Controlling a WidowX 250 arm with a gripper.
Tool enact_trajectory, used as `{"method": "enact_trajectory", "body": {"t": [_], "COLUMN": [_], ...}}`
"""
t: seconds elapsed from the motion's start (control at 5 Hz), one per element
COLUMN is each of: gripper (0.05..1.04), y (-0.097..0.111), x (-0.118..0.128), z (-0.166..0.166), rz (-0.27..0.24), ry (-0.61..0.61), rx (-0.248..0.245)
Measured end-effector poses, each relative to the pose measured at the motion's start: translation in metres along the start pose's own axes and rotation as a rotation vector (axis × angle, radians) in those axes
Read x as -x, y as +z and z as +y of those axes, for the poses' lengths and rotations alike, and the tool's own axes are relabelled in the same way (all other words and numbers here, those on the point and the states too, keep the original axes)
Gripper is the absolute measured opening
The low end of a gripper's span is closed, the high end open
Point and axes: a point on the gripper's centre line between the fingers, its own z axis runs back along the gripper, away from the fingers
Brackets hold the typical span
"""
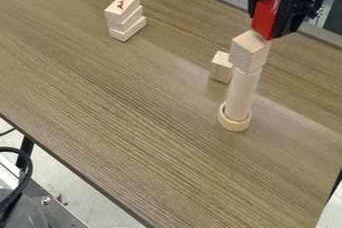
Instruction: Put the red cube on top of the white cube
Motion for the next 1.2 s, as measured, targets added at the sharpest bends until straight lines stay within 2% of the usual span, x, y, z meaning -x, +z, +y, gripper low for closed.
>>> {"method": "enact_trajectory", "body": {"t": [0.4, 1.2], "gripper": [0.593, 0.594], "y": [-0.0029, -0.0033], "x": [0.0052, 0.0088], "z": [0.0001, 0.0012], "rz": [0.009, -0.013], "ry": [0.009, 0.028], "rx": [-0.006, -0.021]}}
